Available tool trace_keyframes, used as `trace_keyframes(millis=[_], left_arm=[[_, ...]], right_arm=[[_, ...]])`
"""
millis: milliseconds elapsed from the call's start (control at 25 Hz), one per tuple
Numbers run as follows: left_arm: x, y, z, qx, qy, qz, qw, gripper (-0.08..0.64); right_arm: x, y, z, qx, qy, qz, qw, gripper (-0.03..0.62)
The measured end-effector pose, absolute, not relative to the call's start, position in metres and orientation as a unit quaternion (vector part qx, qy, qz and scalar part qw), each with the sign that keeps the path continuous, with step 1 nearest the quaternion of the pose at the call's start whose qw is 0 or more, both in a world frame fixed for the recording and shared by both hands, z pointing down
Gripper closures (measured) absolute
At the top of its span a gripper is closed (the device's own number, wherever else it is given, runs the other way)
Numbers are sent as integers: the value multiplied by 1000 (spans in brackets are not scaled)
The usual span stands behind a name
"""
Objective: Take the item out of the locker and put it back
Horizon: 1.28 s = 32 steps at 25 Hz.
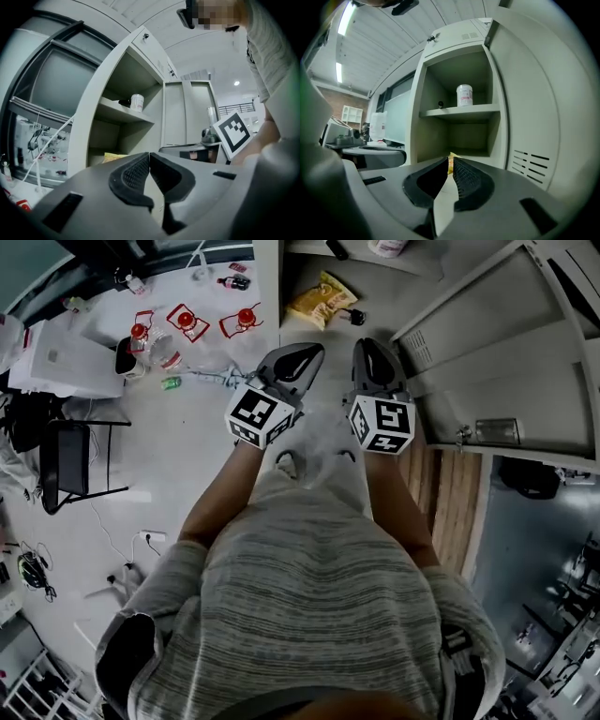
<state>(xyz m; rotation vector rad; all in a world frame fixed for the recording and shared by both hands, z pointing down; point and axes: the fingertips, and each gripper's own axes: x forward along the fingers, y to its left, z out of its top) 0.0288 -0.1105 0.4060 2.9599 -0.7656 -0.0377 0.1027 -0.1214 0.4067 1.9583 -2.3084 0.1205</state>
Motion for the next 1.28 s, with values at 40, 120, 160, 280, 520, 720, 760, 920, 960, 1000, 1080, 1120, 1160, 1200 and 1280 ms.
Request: trace_keyframes(millis=[40,120,160,280,520,720,760,920,960,1000,1080,1120,1160,1200,1280], left_arm=[[30,-113,408,968,-248,-12,44,552],[33,-118,412,968,-245,-9,48,552],[35,-120,415,968,-244,-8,50,552],[40,-128,422,968,-244,-4,57,552],[49,-133,430,970,-235,7,63,552],[50,-139,442,969,-237,15,75,552],[49,-140,443,968,-238,17,78,552],[49,-144,445,966,-244,13,80,552],[49,-145,444,966,-244,12,80,552],[49,-145,444,966,-245,12,80,552],[48,-146,443,965,-247,12,80,552],[48,-146,443,965,-249,12,82,552],[47,-146,443,964,-251,12,83,552],[47,-146,443,964,-252,11,84,552],[47,-145,443,964,-252,10,84,552]], right_arm=[[106,-126,410,649,-757,44,56,563],[111,-137,417,654,-752,56,57,559],[113,-142,422,656,-750,64,57,550],[119,-157,436,660,-744,88,61,509],[133,-180,458,673,-726,123,68,503],[140,-196,467,682,-713,142,80,503],[141,-198,468,685,-710,145,83,503],[143,-206,474,687,-703,157,94,503],[143,-207,476,688,-702,159,99,503],[143,-209,477,688,-700,161,104,503],[144,-209,478,689,-698,162,109,503],[144,-209,477,689,-698,162,108,505],[143,-209,476,688,-699,161,108,505],[143,-209,477,687,-700,161,109,508],[144,-208,478,687,-701,160,111,523]])
